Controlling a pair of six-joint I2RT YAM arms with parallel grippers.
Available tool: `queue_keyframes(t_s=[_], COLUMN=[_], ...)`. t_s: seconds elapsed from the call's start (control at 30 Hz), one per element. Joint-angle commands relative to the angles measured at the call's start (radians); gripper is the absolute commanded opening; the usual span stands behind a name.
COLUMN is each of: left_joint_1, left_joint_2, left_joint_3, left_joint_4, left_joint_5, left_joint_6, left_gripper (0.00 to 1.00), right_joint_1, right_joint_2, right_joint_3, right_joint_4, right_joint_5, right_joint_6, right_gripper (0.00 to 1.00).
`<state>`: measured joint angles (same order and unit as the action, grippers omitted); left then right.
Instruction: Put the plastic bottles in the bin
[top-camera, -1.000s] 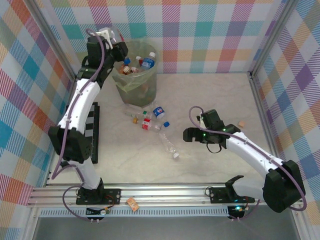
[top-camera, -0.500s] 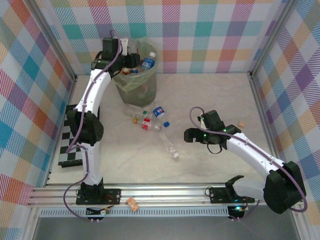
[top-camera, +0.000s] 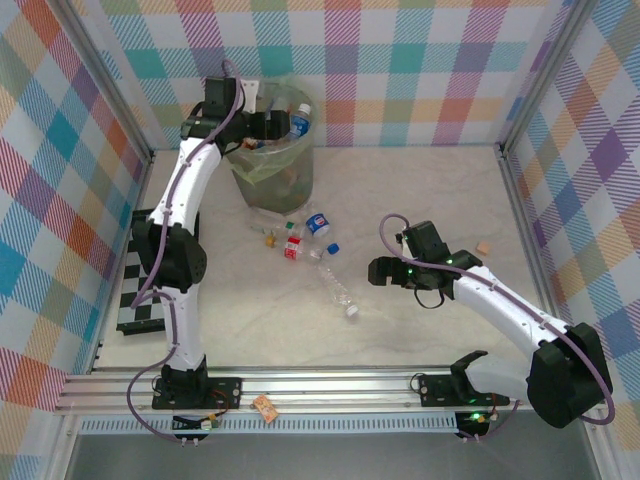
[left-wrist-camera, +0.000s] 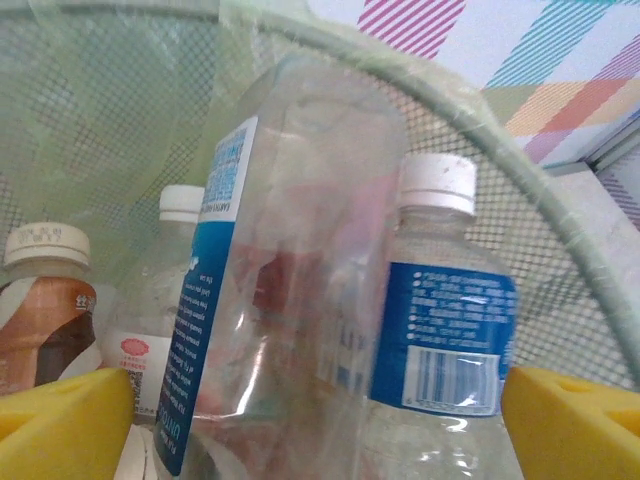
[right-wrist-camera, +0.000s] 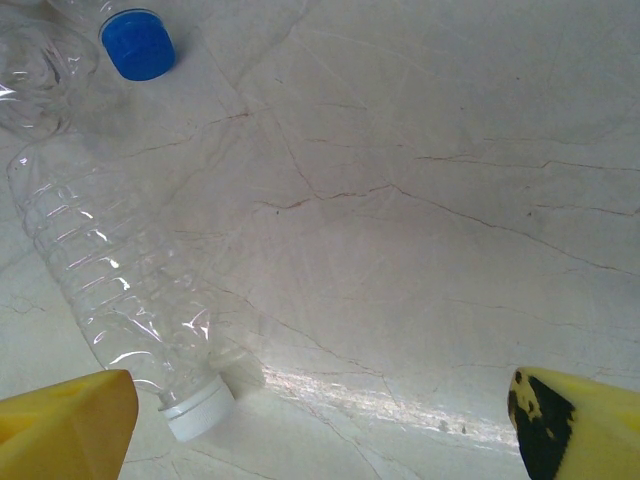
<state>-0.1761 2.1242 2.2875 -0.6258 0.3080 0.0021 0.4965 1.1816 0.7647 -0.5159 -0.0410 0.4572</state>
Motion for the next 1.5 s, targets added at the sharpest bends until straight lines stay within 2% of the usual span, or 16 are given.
queue_keyframes(t_s=[0.0,0.33,0.47,0.57,0.7,0.87,1.13,1.3,1.37,1.47], left_joint_1=[-0.005,-0.006,-0.010,-0.013,-0.020,-0.046,-0.079,-0.080,-0.082,-0.082], left_joint_2=[-0.116,-0.259,-0.388,-0.531,-0.745,-0.895,-1.055,-1.116,-1.123,-1.129], left_joint_3=[-0.004,-0.126,-0.299,-0.435,-0.683,-0.914,-1.297,-1.531,-1.608,-1.659], left_joint_4=[0.048,0.039,0.099,0.111,0.199,0.226,0.389,0.577,0.660,0.700], left_joint_5=[0.034,-0.007,-0.031,-0.023,-0.037,-0.013,-0.002,0.043,0.065,0.069], left_joint_6=[-0.028,-0.042,-0.084,-0.164,-0.292,-0.402,-0.639,-0.853,-0.934,-0.977], left_gripper=[0.94,0.94,0.94,0.95,0.93,0.94,0.94,0.93,0.93,0.92], right_joint_1=[-0.003,-0.003,-0.003,-0.002,0.000,0.018,0.122,0.219,0.249,0.284], right_joint_2=[-0.015,-0.010,-0.009,-0.007,0.019,0.042,0.121,0.203,0.235,0.293], right_joint_3=[-0.005,0.001,0.002,0.000,-0.015,-0.039,0.019,0.044,0.042,0.048], right_joint_4=[-0.002,0.008,0.007,0.010,0.069,0.189,0.147,0.131,0.156,0.197], right_joint_5=[-0.003,-0.022,-0.029,-0.047,-0.141,-0.272,-0.192,-0.071,-0.055,-0.054], right_joint_6=[0.004,-0.002,-0.004,-0.015,-0.026,-0.031,-0.100,-0.117,-0.119,-0.121], right_gripper=[0.95,0.95,0.95,0.95,0.95,0.95,0.93,0.88,0.88,0.87])
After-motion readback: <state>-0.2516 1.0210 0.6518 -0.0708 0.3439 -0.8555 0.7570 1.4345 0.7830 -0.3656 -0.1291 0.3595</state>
